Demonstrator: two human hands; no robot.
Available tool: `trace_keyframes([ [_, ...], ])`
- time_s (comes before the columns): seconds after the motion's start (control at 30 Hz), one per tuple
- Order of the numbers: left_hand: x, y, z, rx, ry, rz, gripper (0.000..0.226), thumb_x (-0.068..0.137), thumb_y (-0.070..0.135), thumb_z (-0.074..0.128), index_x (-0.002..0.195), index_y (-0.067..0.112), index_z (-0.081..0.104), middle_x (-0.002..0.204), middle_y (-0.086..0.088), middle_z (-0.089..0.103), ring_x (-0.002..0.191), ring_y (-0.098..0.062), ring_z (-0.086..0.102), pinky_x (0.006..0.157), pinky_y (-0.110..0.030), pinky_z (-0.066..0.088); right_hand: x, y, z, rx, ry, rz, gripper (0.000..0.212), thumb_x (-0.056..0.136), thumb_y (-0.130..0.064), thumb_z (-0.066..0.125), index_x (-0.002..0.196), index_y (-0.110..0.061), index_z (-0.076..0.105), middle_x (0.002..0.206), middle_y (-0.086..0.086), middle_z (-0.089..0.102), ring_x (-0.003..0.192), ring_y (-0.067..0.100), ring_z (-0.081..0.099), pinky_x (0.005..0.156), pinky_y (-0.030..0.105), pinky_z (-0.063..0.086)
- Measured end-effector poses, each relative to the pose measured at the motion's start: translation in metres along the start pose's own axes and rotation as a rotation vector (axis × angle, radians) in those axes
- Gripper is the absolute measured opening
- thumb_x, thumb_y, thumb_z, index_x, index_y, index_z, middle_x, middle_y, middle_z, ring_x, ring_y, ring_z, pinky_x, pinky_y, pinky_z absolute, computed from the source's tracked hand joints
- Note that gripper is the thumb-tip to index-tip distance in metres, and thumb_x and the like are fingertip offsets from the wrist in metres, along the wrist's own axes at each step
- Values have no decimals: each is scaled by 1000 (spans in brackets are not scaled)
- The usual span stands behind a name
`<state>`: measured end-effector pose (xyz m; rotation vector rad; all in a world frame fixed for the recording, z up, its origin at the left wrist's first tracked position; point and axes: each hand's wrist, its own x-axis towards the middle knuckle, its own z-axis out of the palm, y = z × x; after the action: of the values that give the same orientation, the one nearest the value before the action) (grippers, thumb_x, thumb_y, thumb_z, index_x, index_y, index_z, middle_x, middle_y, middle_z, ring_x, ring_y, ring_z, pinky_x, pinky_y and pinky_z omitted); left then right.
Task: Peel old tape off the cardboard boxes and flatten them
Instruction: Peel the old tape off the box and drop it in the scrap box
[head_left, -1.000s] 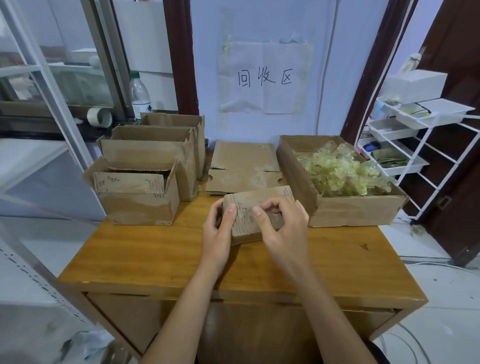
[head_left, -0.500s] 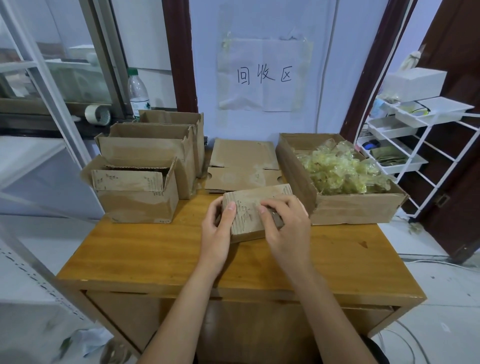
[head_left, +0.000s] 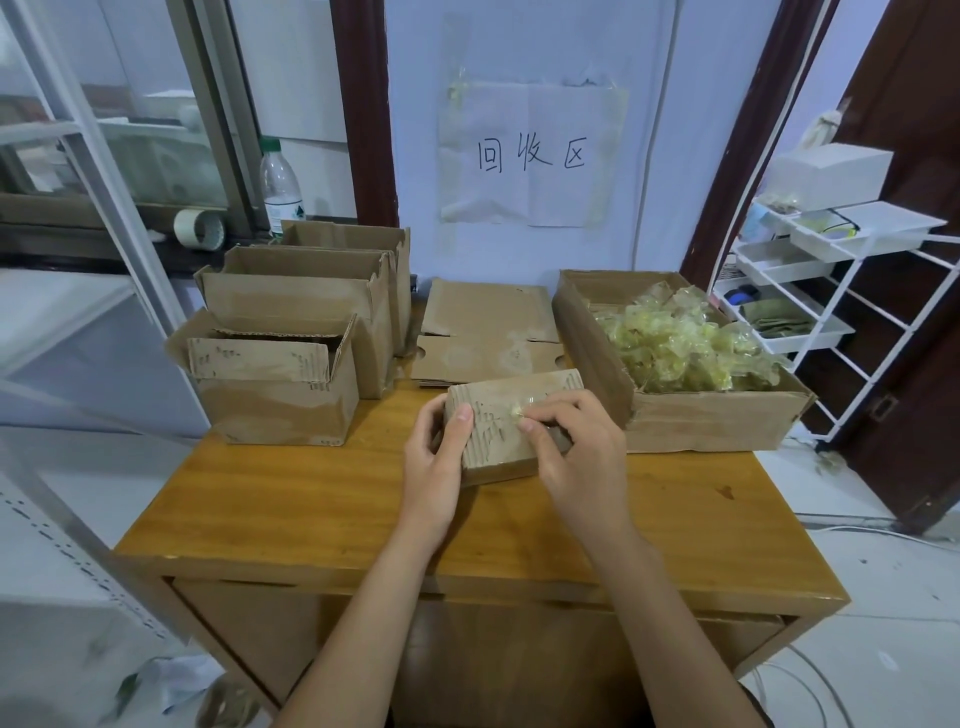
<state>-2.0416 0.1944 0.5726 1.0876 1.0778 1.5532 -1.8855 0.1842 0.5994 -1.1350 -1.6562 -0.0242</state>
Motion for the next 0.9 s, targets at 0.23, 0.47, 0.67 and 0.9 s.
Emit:
trace_keyframes([
  [0.23, -1, 2, 1, -6, -5, 6, 47, 92, 49, 60, 127, 19, 64, 116, -1, 74, 108, -15, 72, 78, -27, 60, -2, 0, 2, -4, -1, 16, 4, 95, -7, 70, 93, -11, 70, 94, -4, 64, 90, 15, 61, 79, 38, 56],
  [0.47, 0, 0, 0, 9, -5, -3, 45, 92, 50, 61, 127, 22, 64, 119, -1, 73, 108, -15, 72, 77, -27, 60, -1, -3, 0, 17, 9, 81, 9, 99, -5, 66, 96, -13, 65, 94, -6, 61, 88, 7, 57, 78, 20, 48],
  [0.67, -1, 1, 1, 7, 11, 3, 44, 92, 50, 61, 126, 22, 64, 118, 0, 73, 107, -14, 72, 77, -25, 59, 0, -3, -4, 121, 27, 221, 13, 104, -7, 56, 97, -18, 58, 85, -3, 62, 73, 10, 58, 61, 16, 44],
  [0.9, 0, 1, 0, 6, 9, -1, 44, 93, 49, 61, 126, 20, 64, 116, 0, 74, 107, -15, 72, 77, -25, 59, 0, -4, -3, 146, 96, 171, 10, 98, -4, 67, 105, -11, 64, 91, -5, 69, 87, 7, 68, 73, 15, 55],
])
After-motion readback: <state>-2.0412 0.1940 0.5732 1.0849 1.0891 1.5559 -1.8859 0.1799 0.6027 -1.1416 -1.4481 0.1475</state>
